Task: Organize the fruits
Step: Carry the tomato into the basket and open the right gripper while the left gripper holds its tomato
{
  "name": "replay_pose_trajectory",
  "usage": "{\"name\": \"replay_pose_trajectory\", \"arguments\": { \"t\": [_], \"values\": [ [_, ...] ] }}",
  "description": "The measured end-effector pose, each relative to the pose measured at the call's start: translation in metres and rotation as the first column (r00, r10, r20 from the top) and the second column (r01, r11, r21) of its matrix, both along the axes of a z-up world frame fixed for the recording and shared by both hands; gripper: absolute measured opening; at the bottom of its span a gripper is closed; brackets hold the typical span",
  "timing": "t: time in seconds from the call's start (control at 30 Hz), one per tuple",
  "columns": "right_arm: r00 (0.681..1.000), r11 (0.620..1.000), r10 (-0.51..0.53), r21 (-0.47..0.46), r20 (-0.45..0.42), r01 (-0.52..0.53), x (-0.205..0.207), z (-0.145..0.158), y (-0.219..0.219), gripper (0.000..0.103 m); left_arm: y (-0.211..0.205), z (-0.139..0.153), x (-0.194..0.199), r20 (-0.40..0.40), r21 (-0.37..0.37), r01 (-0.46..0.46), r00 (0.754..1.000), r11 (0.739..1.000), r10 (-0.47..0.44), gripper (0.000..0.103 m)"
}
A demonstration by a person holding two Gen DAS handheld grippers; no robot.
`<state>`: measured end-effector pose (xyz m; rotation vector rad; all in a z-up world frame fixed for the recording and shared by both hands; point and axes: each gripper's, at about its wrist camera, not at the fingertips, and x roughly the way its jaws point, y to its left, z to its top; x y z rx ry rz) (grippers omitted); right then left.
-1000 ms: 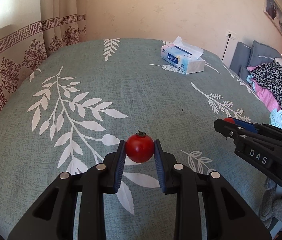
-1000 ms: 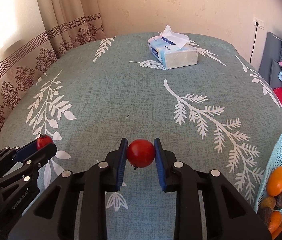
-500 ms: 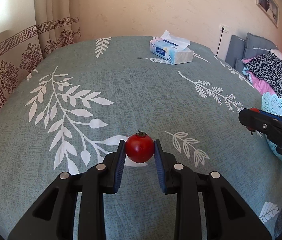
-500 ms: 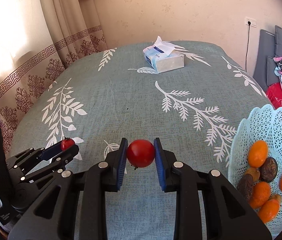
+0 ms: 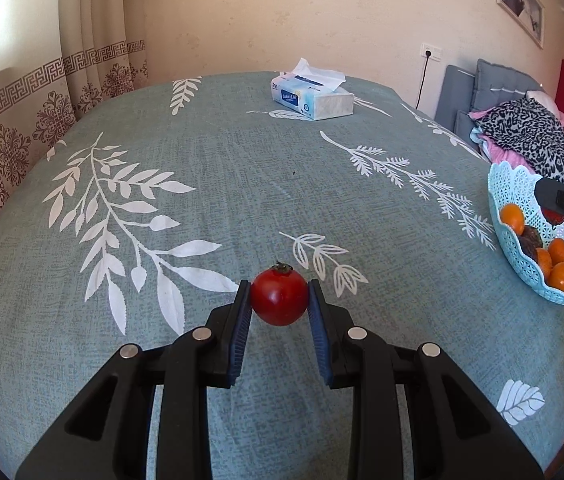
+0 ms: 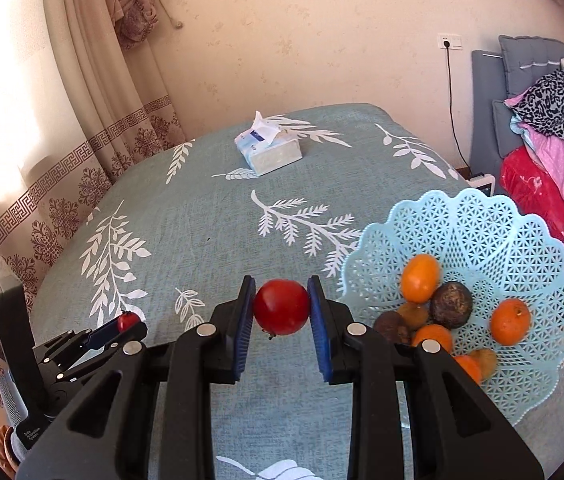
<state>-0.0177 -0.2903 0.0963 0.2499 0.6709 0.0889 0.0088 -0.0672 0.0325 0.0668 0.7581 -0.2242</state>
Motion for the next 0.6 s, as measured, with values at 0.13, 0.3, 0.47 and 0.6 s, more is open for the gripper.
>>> {"name": "replay_pose_trajectory", "arguments": {
  "t": [0.13,0.3,0.47,0.6],
  "values": [
    [0.999,0.999,-0.052,0.005,0.013,0.052,-0.013,0.003,-0.023,0.027,-0.004,0.000,-0.009,-0.001,0.008,0.006,1.000,1.000,-0.006,0.028],
    [0.994,0.994,-0.105,0.017,0.011,0.105,-0.025,0.001,-0.051,0.027,-0.009,0.004,-0.022,0.007,0.016,0.016,1.000,1.000,-0.016,0.028],
    [0.987,0.985,-0.158,0.067,-0.015,0.159,-0.033,-0.007,-0.081,0.027,-0.020,0.006,-0.030,0.012,0.029,0.041,0.999,0.999,-0.042,0.028],
    [0.981,0.975,-0.190,0.111,-0.036,0.193,-0.038,-0.014,-0.103,0.027,-0.032,0.009,-0.034,0.013,0.045,0.063,0.998,0.997,-0.063,0.028]
  ]
}}
